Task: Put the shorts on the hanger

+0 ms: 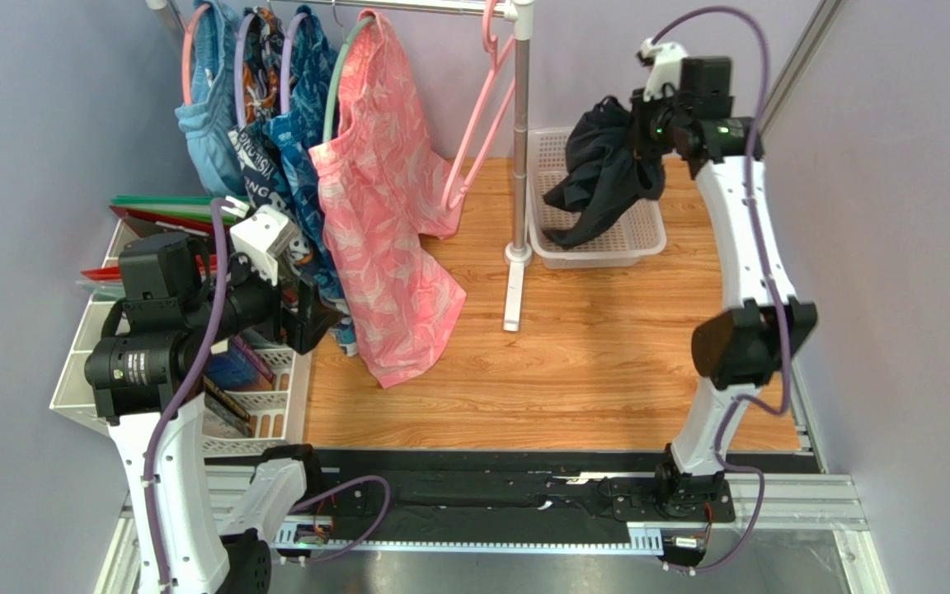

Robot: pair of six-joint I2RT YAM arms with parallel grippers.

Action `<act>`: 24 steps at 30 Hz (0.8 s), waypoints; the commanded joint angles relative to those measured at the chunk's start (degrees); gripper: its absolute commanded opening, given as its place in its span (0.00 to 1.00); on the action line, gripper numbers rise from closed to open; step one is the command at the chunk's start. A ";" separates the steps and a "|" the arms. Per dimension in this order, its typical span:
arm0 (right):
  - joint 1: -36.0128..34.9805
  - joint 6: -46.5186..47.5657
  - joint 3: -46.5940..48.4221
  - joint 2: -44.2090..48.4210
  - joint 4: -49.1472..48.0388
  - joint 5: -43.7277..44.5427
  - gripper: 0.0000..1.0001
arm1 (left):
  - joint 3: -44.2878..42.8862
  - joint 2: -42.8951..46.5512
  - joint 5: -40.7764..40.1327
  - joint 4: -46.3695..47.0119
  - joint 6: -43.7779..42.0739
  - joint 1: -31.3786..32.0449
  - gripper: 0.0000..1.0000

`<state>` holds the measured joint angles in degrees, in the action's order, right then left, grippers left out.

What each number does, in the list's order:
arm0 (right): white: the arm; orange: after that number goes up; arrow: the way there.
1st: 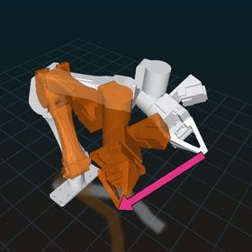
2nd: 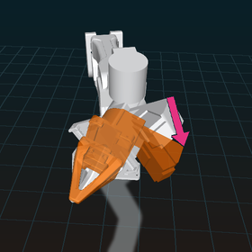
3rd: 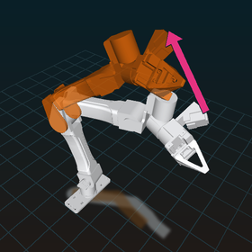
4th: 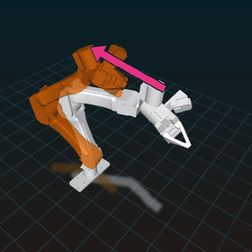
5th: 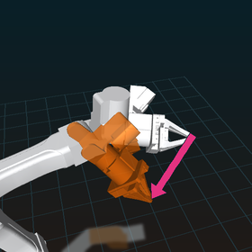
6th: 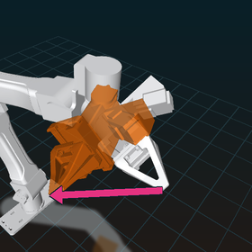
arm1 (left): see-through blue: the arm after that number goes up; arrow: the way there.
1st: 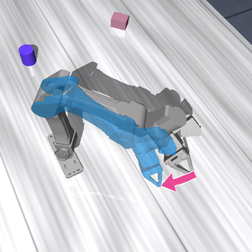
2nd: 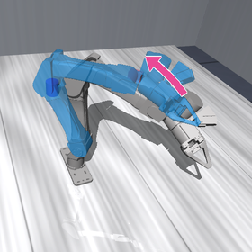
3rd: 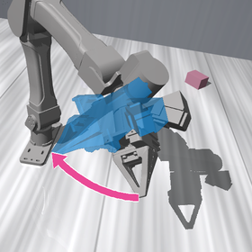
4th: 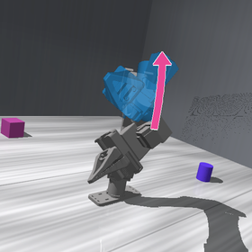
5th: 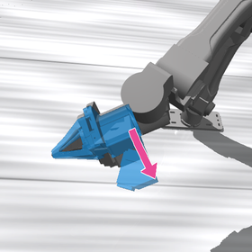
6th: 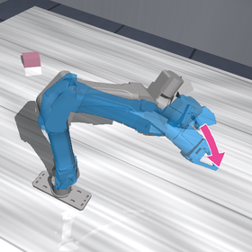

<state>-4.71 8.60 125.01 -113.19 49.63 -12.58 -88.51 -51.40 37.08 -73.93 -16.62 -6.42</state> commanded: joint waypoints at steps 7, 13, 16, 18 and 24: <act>-0.56 -7.46 -0.46 24.84 1.79 -3.59 0.00 | -15.37 -6.43 8.35 -1.83 -3.06 -0.18 0.99; -2.32 -7.54 -14.15 37.41 4.24 -1.49 0.00 | -21.43 -8.81 14.51 -5.86 -11.31 -0.09 0.99; -3.11 -8.25 -25.05 43.74 5.39 -1.31 0.00 | -23.72 -9.95 13.55 -8.50 -16.42 0.35 0.99; -3.37 -11.31 -33.55 47.96 6.01 -2.45 0.00 | -24.52 -11.17 11.62 -10.52 -19.31 2.45 0.99; -6.62 -33.08 -49.50 53.16 4.87 1.58 0.00 | -19.25 -11.01 8.01 -12.82 -19.68 8.68 0.99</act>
<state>-8.99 -7.42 81.62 -61.80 56.82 -14.37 -110.87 -61.89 46.39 -76.84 -32.64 -1.26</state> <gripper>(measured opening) 0.068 0.992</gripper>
